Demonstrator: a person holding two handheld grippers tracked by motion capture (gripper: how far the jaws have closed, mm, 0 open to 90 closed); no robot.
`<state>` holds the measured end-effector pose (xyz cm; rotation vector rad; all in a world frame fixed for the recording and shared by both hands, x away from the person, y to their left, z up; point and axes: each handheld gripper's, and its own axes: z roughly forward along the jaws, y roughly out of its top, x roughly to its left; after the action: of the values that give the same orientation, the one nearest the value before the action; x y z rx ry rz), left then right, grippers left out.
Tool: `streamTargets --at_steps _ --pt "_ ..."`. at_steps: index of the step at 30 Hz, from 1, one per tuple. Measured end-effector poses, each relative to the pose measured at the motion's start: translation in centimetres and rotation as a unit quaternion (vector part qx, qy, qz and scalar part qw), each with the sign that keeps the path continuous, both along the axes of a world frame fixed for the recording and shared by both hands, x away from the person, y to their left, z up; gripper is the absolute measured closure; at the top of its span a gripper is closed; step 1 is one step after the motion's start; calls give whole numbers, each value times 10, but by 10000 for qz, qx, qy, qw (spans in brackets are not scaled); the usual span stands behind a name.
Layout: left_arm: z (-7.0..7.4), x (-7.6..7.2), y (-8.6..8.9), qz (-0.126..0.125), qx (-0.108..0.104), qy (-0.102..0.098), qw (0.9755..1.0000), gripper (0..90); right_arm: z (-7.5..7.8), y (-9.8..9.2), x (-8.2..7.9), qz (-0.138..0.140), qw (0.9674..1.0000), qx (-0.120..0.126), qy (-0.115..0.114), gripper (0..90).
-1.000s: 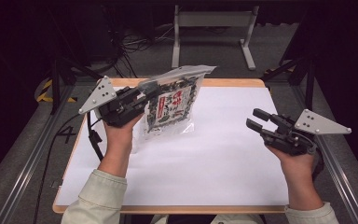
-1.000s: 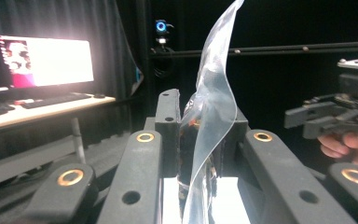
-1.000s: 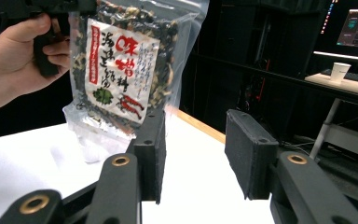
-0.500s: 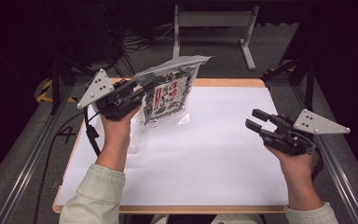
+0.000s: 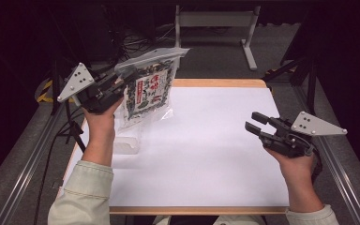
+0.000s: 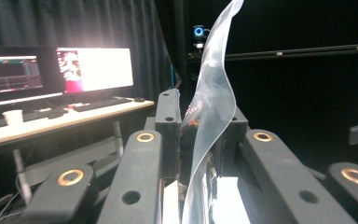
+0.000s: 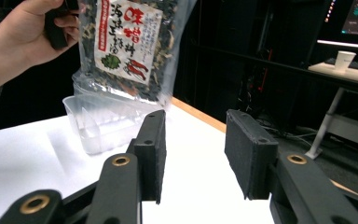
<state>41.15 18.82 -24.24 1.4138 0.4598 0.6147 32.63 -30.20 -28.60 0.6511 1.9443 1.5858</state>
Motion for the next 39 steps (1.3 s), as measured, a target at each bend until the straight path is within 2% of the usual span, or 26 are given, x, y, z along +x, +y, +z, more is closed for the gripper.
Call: streamTargets --at_steps 9,14,21,26,28,32,37,39 --pt "-3 8 27 203 -121 -17 9997 762 -6 -6 -6 -193 9997 -42 107 582" --pt "-3 10 37 298 -102 -48 9995 762 -8 -8 -10 -281 9995 -56 146 582" --pt "-9 14 50 510 -146 25 9986 762 -12 -11 -9 -320 9992 -39 237 582" --pt "-10 13 58 602 -221 -62 9979 763 -12 -10 -9 -305 9992 -57 243 581" --pt "-12 14 64 739 -190 -137 9970 763 -12 -9 -9 -295 9992 -51 252 580" --pt "-17 16 67 812 -221 -115 9964 763 -13 -8 -8 -275 9992 -71 265 581" --pt "-31 24 74 830 -580 -20 9949 763 -15 -6 -7 -257 9992 -76 306 580" --pt "-36 27 74 843 -582 20 9947 763 -16 -5 -7 -247 9991 -103 333 580"
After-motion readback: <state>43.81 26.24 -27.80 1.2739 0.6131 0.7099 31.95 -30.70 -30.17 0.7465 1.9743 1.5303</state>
